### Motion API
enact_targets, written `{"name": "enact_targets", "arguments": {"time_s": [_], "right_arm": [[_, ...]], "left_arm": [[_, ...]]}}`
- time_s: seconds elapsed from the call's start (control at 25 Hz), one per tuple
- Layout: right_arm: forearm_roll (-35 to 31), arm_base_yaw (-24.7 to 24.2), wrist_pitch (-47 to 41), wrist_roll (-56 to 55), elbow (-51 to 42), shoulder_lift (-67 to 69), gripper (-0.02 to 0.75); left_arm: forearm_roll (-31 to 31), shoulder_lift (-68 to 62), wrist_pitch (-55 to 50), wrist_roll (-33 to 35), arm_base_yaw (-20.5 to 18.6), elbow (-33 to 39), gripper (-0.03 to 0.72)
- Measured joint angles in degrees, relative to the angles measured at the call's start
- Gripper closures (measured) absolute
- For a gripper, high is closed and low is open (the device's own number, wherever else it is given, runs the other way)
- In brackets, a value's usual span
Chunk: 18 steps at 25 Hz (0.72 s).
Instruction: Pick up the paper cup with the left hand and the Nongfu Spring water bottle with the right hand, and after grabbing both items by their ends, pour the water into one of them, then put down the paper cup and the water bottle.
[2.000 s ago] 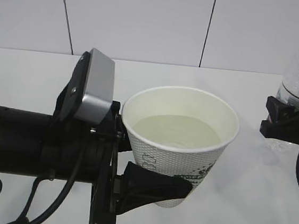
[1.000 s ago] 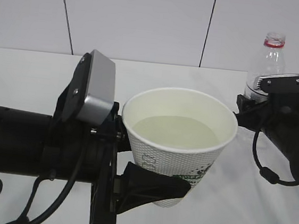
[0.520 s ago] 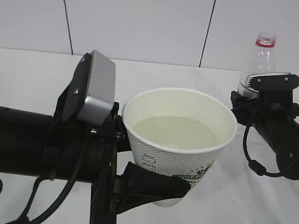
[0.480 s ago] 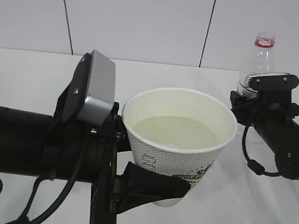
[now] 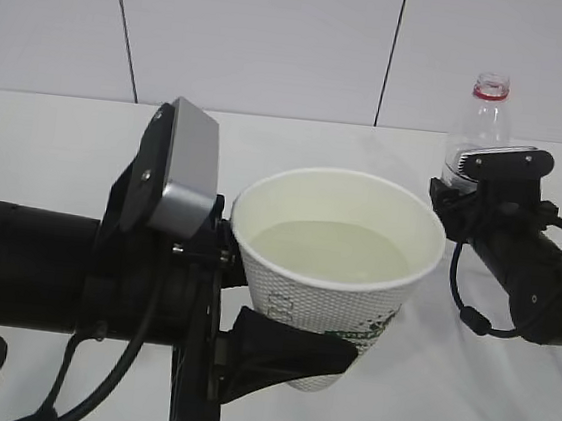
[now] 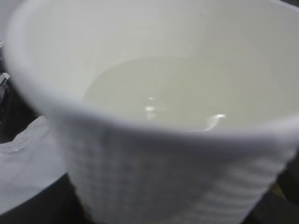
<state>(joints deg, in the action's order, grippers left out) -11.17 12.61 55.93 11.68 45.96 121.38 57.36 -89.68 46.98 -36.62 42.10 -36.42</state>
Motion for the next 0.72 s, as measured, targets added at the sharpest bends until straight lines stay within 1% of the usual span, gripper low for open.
{"name": "enact_targets", "arguments": {"time_s": [0.12, 0.4, 0.72], "right_arm": [[-0.3, 0.0, 1.0, -0.4, 0.0, 0.0, 0.291], [-0.7, 0.0, 1.3, -3.1, 0.0, 0.0, 0.195], [-0.7, 0.0, 2.0, -4.0, 0.1, 0.0, 0.181]], "left_arm": [[0.0, -0.9, 0.0, 0.0, 0.0, 0.0, 0.225], [-0.1, -1.7, 1.1, 0.0, 0.0, 0.0, 0.225], [-0.1, -1.7, 1.6, 0.0, 0.0, 0.0, 0.225]]}}
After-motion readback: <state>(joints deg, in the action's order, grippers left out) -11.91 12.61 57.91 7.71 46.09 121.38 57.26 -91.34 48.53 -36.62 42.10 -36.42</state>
